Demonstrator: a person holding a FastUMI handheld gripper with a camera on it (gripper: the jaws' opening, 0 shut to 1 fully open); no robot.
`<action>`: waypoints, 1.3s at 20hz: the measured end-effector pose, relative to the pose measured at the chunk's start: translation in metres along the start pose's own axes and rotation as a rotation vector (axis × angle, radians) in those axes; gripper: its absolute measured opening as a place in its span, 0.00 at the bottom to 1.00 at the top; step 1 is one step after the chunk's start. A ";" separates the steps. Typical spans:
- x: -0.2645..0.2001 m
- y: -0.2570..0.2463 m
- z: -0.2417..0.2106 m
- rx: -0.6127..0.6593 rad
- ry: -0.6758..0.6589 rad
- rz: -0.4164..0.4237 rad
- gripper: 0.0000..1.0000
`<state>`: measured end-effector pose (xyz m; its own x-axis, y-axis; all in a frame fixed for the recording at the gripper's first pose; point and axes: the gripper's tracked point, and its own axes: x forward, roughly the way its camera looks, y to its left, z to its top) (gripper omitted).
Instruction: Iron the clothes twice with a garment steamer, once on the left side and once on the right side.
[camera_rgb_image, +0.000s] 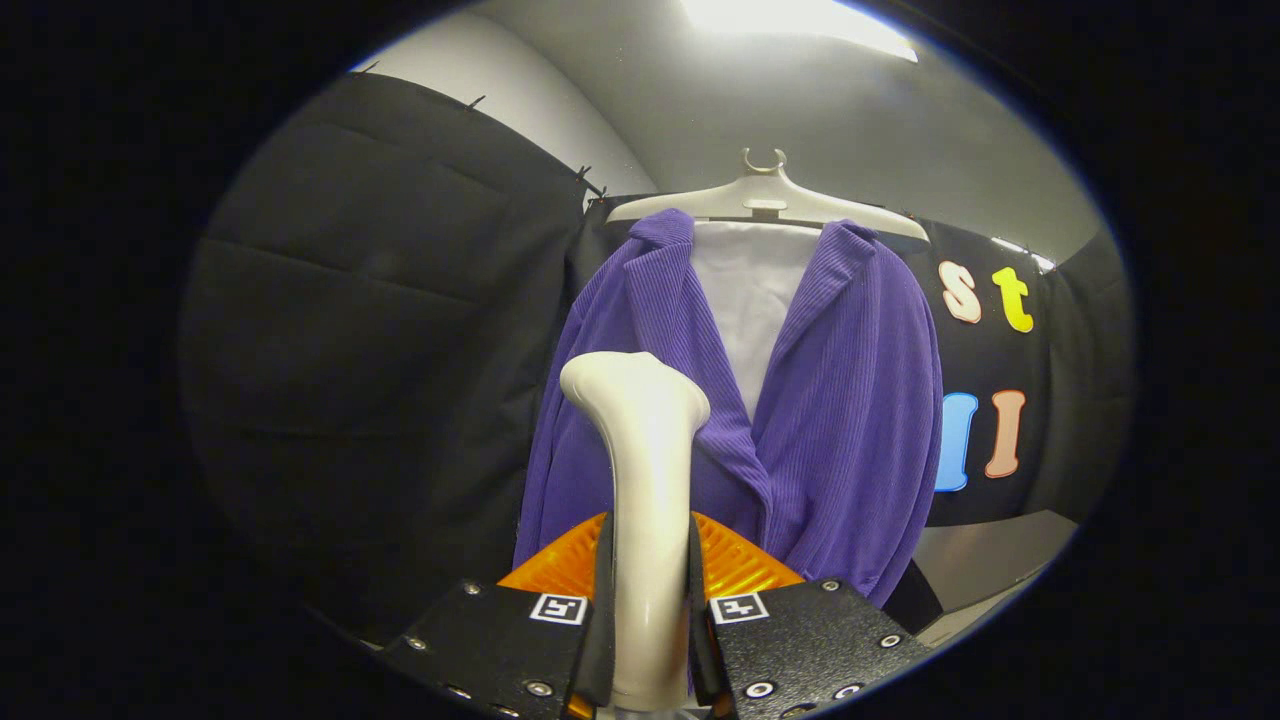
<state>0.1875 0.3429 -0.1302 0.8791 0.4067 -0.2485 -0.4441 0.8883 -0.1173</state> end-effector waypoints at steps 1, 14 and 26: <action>0.001 0.000 -0.003 0.001 0.003 0.002 0.30; -0.047 0.012 -0.128 0.003 0.205 0.032 0.30; -0.071 0.024 -0.219 -0.018 0.366 0.066 0.30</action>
<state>0.0766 0.2885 -0.3256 0.7300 0.3564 -0.5831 -0.5034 0.8575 -0.1061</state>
